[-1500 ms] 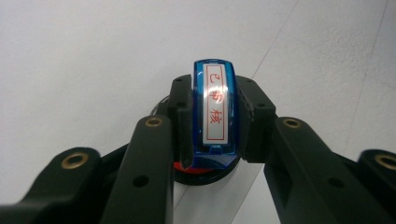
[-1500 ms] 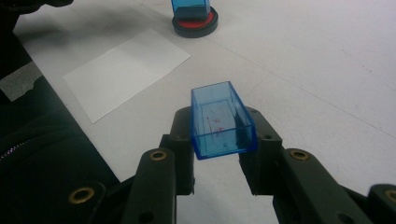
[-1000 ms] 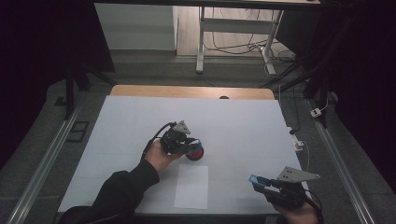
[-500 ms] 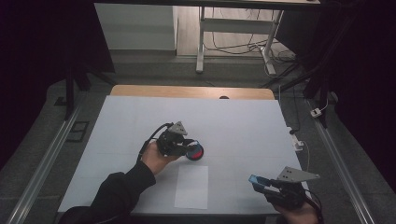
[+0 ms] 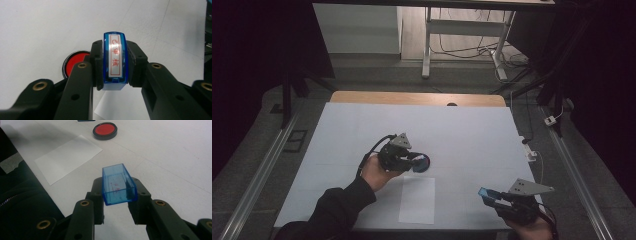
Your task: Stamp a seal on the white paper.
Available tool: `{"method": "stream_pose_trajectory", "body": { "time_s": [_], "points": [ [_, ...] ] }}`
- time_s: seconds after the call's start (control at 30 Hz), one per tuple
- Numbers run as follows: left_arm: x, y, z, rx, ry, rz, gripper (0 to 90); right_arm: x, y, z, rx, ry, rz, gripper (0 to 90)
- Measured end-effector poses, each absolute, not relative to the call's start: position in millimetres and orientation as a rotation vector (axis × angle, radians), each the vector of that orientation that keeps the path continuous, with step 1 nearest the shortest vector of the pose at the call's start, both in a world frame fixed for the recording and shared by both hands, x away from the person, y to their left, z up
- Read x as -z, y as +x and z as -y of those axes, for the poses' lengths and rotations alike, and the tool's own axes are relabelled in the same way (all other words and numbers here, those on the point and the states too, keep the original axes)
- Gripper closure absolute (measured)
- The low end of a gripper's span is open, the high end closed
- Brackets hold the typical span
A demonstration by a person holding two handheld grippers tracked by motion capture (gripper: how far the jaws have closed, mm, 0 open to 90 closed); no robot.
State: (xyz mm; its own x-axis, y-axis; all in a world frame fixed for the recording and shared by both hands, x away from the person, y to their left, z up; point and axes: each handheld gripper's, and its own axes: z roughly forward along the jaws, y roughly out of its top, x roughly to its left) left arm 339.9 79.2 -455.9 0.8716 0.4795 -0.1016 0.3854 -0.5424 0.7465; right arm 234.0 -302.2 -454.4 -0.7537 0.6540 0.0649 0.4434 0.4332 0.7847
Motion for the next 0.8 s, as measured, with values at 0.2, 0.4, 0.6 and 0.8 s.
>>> {"method": "stream_pose_trajectory", "body": {
  "time_s": [0.2, 0.4, 0.6, 0.8],
  "points": [
    [453.1, 334.7, -82.3, -0.133, 2.199, -0.612, 70.2, 454.3, 233.8, 302.1, -1.221, 0.955, -2.437, 68.7],
    [452.3, 329.2, -82.4, -0.122, 2.200, -0.600, 70.2, 454.3, 233.8, 302.1, -1.222, 0.953, -2.438, 68.7],
    [453.8, 322.9, -81.3, -0.107, 2.208, -0.590, 70.2, 454.3, 233.9, 302.1, -1.224, 0.952, -2.439, 68.7],
    [455.6, 317.0, -80.8, -0.095, 2.216, -0.579, 70.2, 454.3, 233.8, 302.2, -1.226, 0.949, -2.440, 68.7]
  ]
}}
